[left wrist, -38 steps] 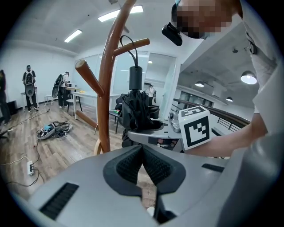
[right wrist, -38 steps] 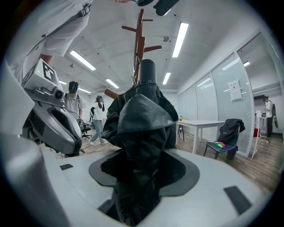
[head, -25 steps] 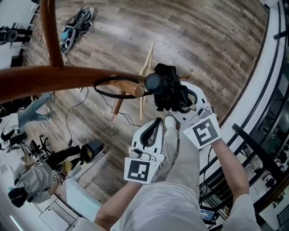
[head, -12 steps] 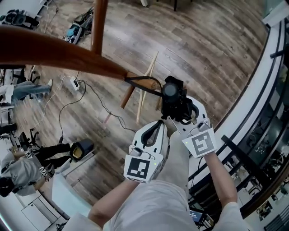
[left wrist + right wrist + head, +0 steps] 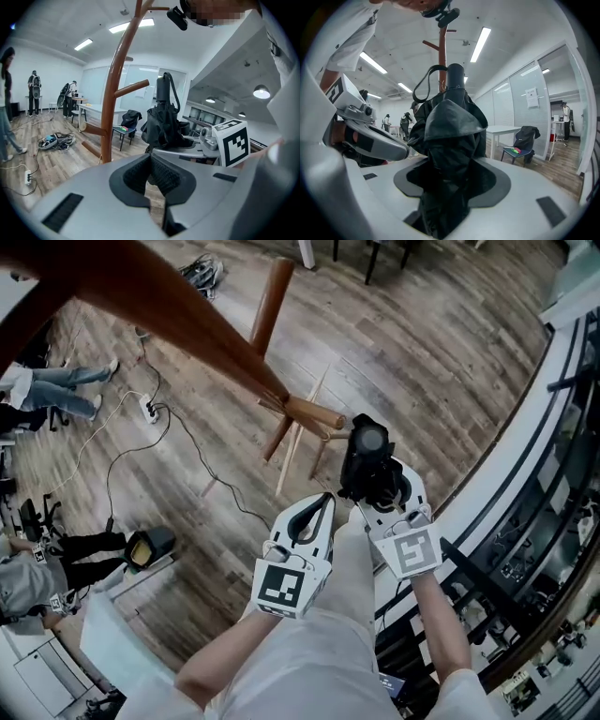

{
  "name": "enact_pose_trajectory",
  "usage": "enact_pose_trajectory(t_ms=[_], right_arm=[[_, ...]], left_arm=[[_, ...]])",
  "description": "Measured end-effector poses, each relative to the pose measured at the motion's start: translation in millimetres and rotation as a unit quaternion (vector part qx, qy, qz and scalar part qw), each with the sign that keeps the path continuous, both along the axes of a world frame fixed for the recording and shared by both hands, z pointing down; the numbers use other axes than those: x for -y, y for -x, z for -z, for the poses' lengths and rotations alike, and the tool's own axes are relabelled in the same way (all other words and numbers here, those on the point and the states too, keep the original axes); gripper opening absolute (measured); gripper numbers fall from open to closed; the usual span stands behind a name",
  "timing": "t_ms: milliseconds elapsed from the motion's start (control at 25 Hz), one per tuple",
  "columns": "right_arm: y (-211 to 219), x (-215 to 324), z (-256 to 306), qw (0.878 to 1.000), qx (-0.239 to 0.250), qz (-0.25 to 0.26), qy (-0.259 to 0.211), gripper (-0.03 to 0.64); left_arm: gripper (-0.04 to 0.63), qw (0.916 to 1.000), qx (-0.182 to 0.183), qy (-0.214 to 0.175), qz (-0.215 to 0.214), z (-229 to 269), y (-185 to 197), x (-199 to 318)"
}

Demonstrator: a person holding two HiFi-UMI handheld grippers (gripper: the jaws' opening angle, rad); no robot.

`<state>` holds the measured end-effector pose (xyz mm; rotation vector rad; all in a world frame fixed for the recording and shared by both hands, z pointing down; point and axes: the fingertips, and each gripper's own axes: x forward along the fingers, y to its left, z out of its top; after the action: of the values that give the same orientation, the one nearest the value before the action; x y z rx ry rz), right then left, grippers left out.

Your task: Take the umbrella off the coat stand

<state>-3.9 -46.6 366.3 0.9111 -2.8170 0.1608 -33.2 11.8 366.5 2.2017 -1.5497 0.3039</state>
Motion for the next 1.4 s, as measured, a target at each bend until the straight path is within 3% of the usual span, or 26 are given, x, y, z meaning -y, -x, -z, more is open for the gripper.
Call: enact_pose_trajectory(t_ms=[240, 440, 1080, 1280, 1400], right_arm=[[-0.7, -6.7, 20.6, 1.000, -0.005, -0.014, 0.006, 0.255], [-8.0, -21.5, 26.6, 0.999, -0.041, -0.016, 0.020, 0.255], [5.4, -43.8, 107.5, 0.999, -0.020, -0.044, 0.008, 0.255], [1.7, -53.3, 126.1, 0.998, -0.016, -0.059, 0.000, 0.255], [1.6, -63.4, 136.8, 0.998, -0.015, -0.062, -0.005, 0.255]], left_arm=[[0.021, 0.9999, -0.003, 0.002, -0.012, 20.9, 5.3, -6.5], [0.021, 0.9998, -0.015, -0.011, -0.007, 40.1, 11.6, -12.1], [0.021, 0.9978, -0.033, -0.057, -0.004, 114.0, 53.0, -17.5], [0.020, 0.9953, -0.066, -0.070, -0.007, 133.6, 60.2, -25.1], [0.020, 0.9944, -0.065, -0.082, -0.014, 148.1, 63.5, -33.2]])
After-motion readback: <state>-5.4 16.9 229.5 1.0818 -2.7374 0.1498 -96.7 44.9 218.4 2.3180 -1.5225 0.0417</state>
